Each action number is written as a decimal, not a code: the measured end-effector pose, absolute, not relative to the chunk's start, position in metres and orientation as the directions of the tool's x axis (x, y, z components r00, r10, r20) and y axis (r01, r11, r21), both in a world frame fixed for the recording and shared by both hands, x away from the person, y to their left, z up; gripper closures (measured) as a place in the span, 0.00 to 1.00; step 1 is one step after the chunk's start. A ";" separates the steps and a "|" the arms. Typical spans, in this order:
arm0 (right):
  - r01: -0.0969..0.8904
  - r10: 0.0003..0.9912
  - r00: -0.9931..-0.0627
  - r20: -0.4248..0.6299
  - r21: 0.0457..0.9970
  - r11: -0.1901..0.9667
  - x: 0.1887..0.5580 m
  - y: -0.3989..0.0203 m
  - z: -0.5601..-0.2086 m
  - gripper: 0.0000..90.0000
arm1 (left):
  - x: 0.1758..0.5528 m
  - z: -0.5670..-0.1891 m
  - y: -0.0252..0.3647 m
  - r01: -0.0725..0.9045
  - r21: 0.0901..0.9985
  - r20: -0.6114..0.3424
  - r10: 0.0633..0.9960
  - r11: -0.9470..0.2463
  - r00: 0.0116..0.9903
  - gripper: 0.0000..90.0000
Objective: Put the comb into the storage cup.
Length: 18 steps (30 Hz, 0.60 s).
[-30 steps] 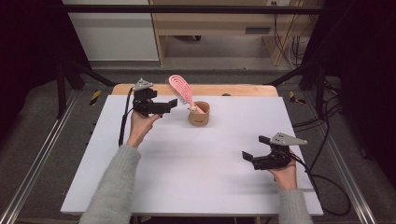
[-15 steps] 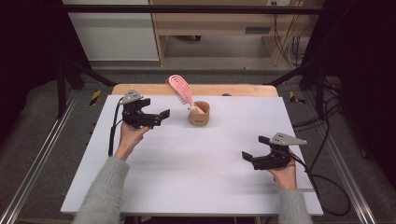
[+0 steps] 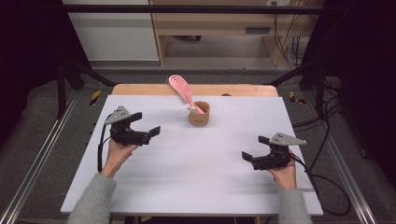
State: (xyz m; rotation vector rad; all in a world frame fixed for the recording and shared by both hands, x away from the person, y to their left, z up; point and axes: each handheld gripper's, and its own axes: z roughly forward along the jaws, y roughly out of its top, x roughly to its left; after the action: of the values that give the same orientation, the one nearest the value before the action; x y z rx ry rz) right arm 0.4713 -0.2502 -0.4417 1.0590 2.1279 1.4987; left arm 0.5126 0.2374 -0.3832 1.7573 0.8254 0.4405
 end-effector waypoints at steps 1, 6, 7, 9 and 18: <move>0.382 0.729 -0.669 0.145 0.909 0.169 0.471 -0.250 -0.442 0.00 | 0.510 -0.386 0.240 0.315 0.935 -0.108 0.715 -0.163 0.691 0.00; 0.383 0.730 -0.668 0.144 0.908 0.171 0.472 -0.250 -0.442 0.00 | 0.498 -0.397 0.253 0.321 0.934 -0.116 0.716 -0.157 0.689 0.00; 0.382 0.730 -0.669 0.144 0.908 0.171 0.472 -0.250 -0.442 0.00 | 0.496 -0.399 0.255 0.323 0.933 -0.117 0.715 -0.159 0.689 0.00; 0.384 0.730 -0.668 0.145 0.907 0.171 0.472 -0.250 -0.442 0.00 | 0.492 -0.403 0.259 0.322 0.933 -0.113 0.715 -0.163 0.689 0.00; 0.391 0.729 -0.669 0.143 0.902 0.182 0.472 -0.248 -0.444 0.00 | 0.477 -0.423 0.279 0.337 0.926 -0.114 0.725 -0.170 0.679 0.00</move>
State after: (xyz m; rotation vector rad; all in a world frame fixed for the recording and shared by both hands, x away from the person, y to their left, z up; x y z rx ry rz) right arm 0.4722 -0.2479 -0.4445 1.0635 2.1431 1.4824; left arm 0.4773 0.2790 -0.4226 1.7693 0.8505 0.4306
